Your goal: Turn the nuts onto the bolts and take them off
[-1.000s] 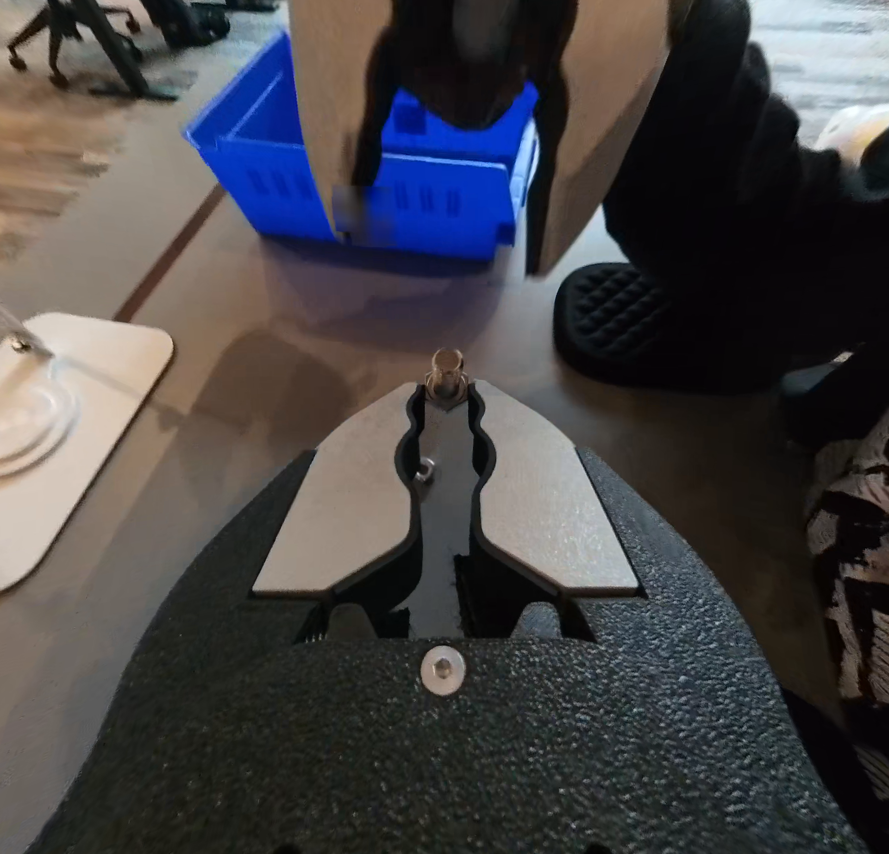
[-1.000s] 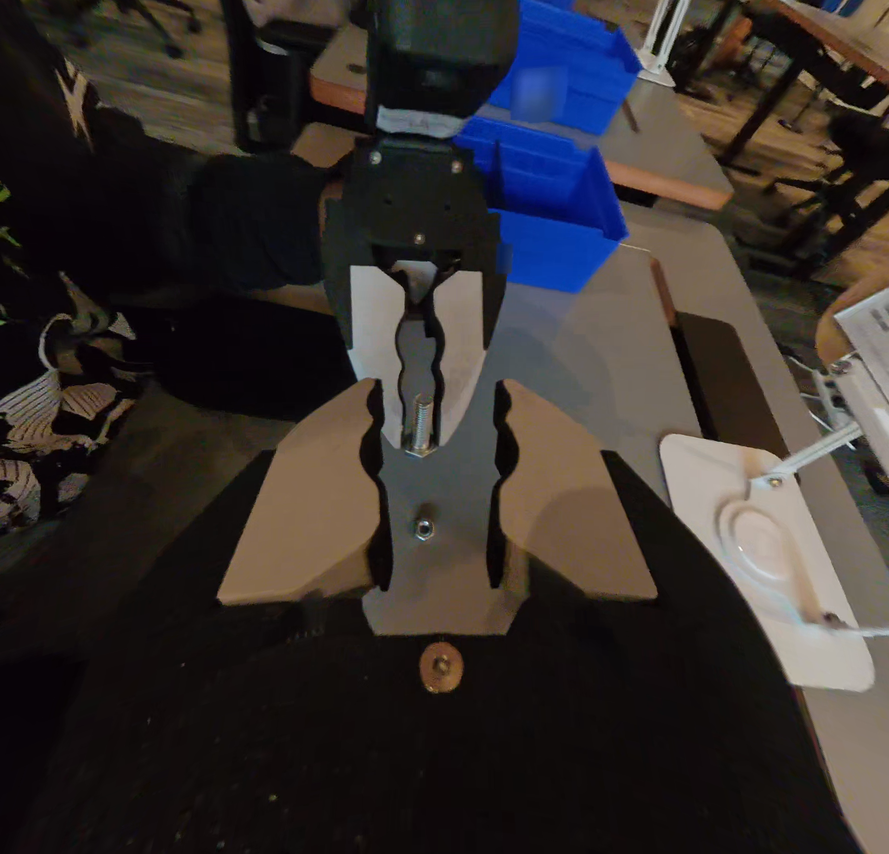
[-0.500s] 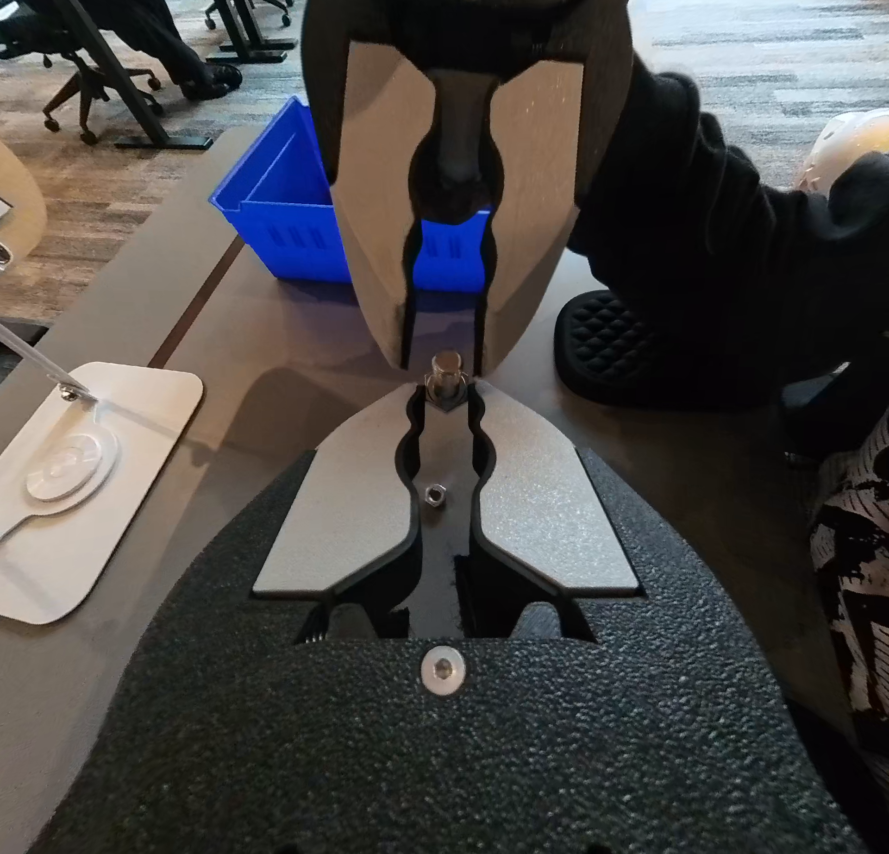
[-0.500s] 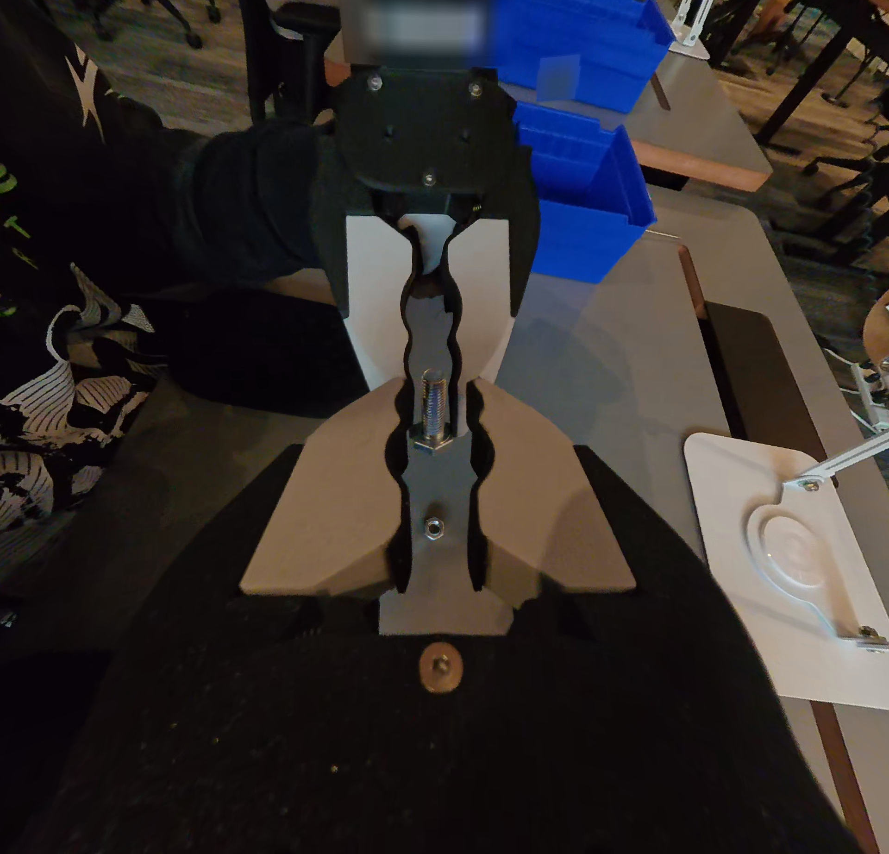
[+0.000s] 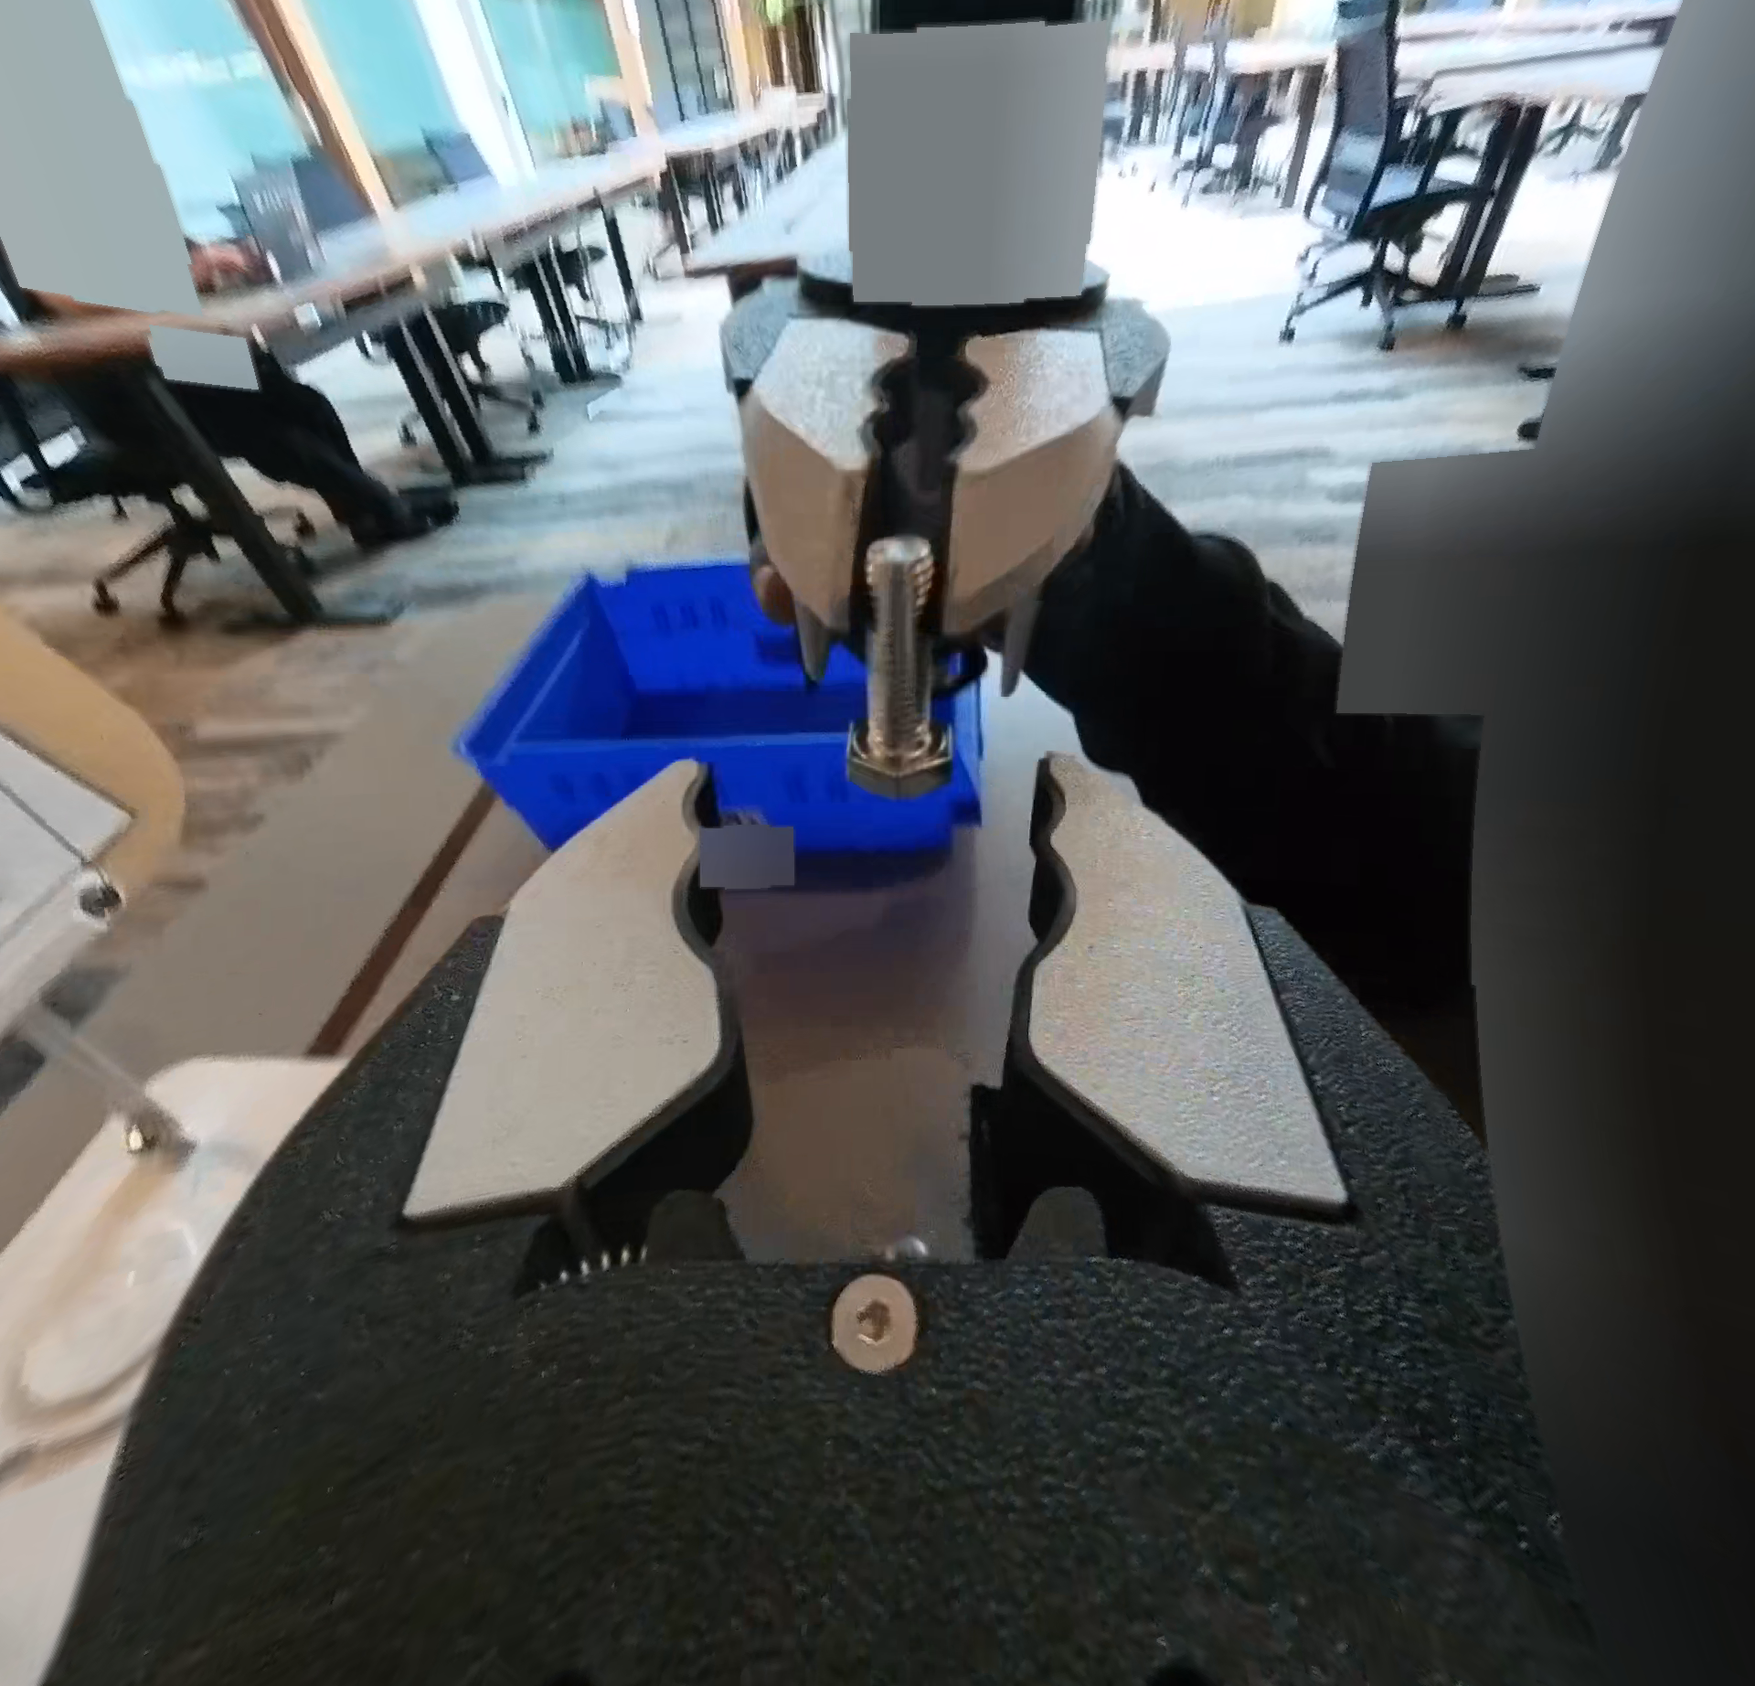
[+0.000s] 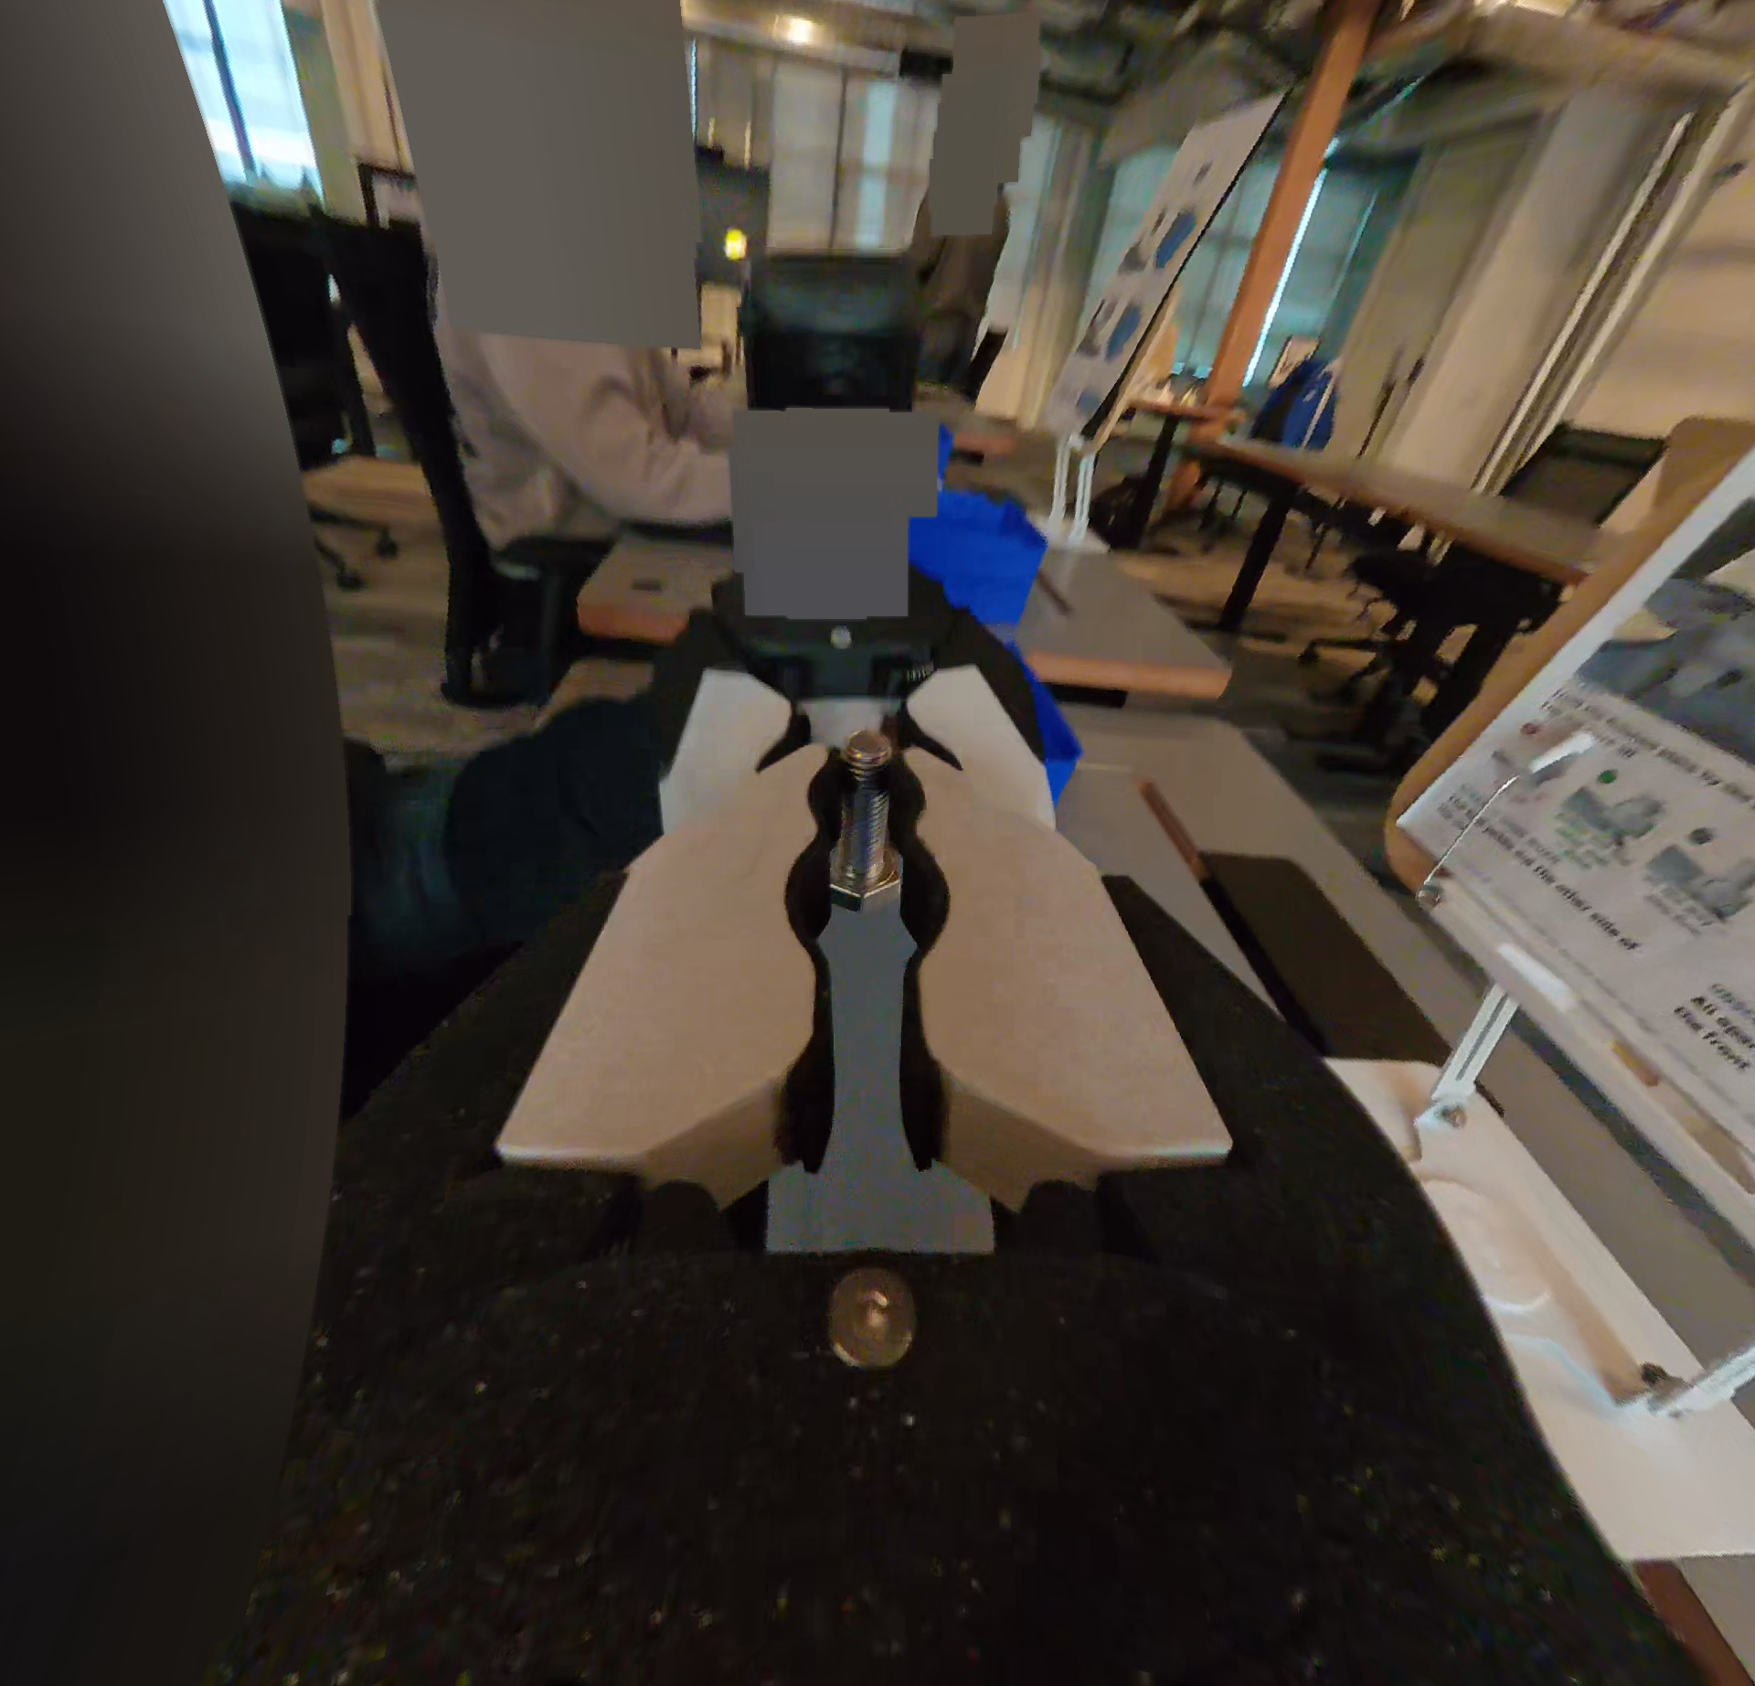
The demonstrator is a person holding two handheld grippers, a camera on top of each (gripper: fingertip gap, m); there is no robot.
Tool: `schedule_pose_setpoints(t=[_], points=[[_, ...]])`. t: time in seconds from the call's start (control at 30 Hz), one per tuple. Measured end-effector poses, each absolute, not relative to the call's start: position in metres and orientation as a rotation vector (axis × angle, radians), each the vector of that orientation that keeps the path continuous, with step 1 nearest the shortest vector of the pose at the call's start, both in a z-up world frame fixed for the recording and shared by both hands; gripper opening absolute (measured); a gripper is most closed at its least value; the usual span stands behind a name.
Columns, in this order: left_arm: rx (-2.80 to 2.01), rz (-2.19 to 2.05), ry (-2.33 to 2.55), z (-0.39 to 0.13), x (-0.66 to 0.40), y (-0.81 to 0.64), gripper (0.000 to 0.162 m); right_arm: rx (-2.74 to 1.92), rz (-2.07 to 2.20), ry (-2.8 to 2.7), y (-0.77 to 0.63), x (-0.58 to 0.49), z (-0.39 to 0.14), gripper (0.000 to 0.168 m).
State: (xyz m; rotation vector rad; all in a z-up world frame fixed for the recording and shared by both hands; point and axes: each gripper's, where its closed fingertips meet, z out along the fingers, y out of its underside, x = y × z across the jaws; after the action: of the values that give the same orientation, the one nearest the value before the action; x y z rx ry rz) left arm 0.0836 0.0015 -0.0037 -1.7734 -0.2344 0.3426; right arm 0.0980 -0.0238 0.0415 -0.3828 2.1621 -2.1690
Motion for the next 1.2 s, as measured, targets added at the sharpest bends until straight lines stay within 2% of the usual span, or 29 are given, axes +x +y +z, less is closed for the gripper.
schedule_pose_setpoints(t=[0.17, 0.3, 0.57, 1.0, 1.2], points=[[-1.655, 0.366, -0.187, 0.002, 0.076, 0.015, 0.062, -0.297, -2.291, 2.099, -0.018, 0.099, 0.063, 0.008], [-1.634, 0.439, -0.241, 0.006, 0.064, 0.006, 0.050, -0.180, -2.314, 2.117, -0.028, 0.091, 0.064, 0.008], [-1.675, 0.642, -0.325, 0.010, 0.051, -0.010, 0.041, 0.052, -2.379, 2.089, -0.051, 0.077, 0.061, 0.008], [-1.645, 0.551, -0.443, -0.002, 0.035, -0.011, 0.041, 0.207, -2.264, 2.246, -0.059, 0.063, 0.039, 0.008], [-1.653, 0.451, -0.395, -0.005, 0.044, -0.007, 0.027, 0.136, -2.205, 2.258, -0.060, 0.070, 0.036, 0.008]])
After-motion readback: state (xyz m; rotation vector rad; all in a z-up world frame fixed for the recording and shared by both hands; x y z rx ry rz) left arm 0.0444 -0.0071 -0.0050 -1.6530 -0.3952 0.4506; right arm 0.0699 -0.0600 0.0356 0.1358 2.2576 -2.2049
